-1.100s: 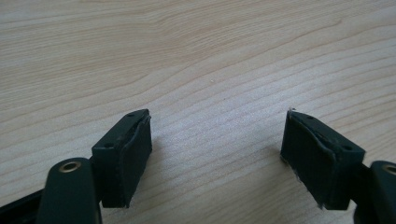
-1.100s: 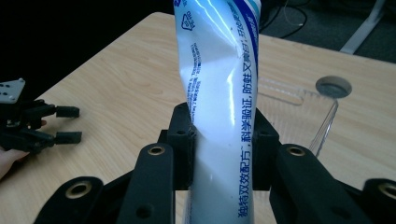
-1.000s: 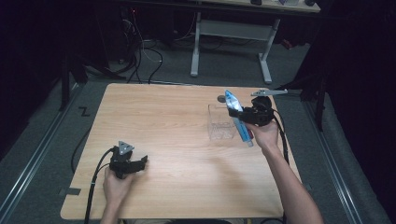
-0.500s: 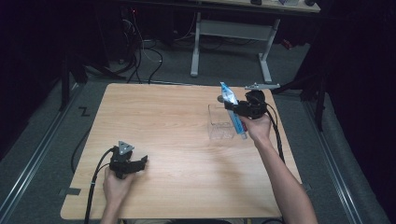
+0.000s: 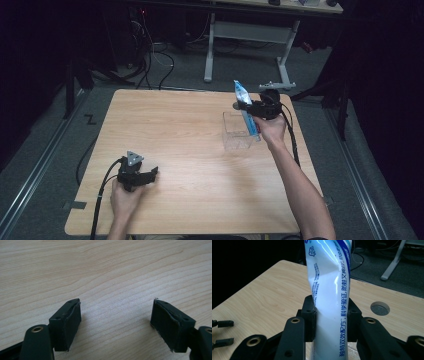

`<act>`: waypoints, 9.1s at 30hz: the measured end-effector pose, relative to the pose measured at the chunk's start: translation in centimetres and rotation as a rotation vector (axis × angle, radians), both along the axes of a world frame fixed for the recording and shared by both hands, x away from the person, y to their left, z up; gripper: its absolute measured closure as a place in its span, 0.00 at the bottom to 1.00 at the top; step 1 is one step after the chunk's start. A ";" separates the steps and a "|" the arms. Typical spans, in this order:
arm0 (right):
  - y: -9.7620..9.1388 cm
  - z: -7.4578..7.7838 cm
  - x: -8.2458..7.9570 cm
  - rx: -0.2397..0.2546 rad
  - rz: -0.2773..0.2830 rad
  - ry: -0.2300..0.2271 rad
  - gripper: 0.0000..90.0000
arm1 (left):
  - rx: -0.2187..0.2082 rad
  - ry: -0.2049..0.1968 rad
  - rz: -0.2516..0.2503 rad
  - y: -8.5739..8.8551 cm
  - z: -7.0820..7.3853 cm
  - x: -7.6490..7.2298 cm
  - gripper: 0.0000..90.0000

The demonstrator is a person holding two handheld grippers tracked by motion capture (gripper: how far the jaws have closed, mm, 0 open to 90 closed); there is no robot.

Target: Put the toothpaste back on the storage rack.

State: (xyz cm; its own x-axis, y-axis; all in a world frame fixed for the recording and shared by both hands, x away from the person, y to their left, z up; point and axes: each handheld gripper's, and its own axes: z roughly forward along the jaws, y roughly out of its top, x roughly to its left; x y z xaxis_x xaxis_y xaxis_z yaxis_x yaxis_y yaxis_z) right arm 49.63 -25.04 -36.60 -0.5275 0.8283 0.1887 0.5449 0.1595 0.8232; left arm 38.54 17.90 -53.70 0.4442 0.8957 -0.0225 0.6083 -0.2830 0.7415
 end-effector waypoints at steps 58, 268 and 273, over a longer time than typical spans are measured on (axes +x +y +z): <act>2.2 -2.1 3.7 -0.049 -0.072 -0.036 0.75 | 0.008 0.002 -0.013 -0.1 0.0 0.0 0.26; -7.0 -1.4 -8.3 0.087 -0.098 -0.103 0.60 | 0.007 0.002 -0.012 -0.1 0.0 0.0 0.26; -7.6 -1.6 -8.9 0.128 -0.091 -0.100 0.59 | 0.007 0.002 -0.011 -0.1 0.0 0.0 0.26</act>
